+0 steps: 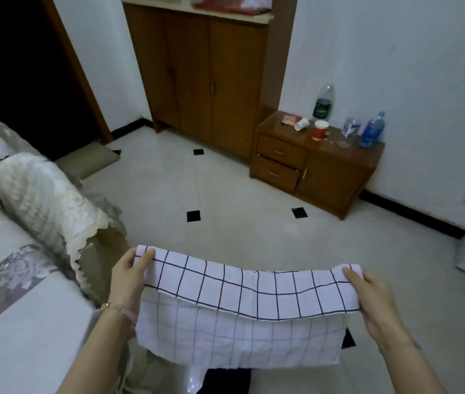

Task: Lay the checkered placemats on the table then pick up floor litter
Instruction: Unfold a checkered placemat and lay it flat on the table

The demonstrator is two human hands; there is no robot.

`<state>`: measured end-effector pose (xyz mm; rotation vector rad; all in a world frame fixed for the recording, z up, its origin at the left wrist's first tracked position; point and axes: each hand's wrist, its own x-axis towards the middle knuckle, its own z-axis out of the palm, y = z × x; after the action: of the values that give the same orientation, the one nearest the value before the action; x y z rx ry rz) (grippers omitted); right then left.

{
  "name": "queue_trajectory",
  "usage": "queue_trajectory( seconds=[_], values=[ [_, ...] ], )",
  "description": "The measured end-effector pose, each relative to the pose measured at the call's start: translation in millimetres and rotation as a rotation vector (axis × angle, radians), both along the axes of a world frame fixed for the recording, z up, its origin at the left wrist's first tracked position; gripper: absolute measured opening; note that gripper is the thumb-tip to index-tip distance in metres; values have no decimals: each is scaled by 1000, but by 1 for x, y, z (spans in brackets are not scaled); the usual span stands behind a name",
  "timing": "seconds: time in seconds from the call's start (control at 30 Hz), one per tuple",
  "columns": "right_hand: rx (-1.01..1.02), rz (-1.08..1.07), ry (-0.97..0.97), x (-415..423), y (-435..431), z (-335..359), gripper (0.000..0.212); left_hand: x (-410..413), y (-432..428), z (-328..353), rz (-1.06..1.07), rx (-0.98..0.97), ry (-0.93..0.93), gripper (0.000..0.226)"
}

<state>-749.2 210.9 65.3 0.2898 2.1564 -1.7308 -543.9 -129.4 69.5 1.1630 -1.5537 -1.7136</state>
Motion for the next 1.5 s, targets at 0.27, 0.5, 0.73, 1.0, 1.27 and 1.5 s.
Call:
queue_trajectory(
  seconds=[0.27, 0.5, 0.73, 1.0, 1.27, 1.5],
  values=[
    [90, 138, 11, -146, -133, -13, 16, -120, -91, -20, 122, 75, 8, 11],
    [-4, 454, 122, -238, -330, 41, 16, -176, -193, 64, 295, -158, 102, 16],
    [-198, 892, 192, -219, -554, 90, 20, -115, -280, 126, 716, -307, 203, 9],
    [-557, 1413, 135, -112, -788, 145, 24, -5, -333, 196, 1201, -570, 302, 24],
    [-737, 1890, -102, 91, -928, 170, 23, 105, -313, 222, 1775, -737, 81, 20],
    [-703, 2196, -189, 229, -932, 162, 24, 151, -234, 205, 2123, -698, -15, 22]
  ],
)
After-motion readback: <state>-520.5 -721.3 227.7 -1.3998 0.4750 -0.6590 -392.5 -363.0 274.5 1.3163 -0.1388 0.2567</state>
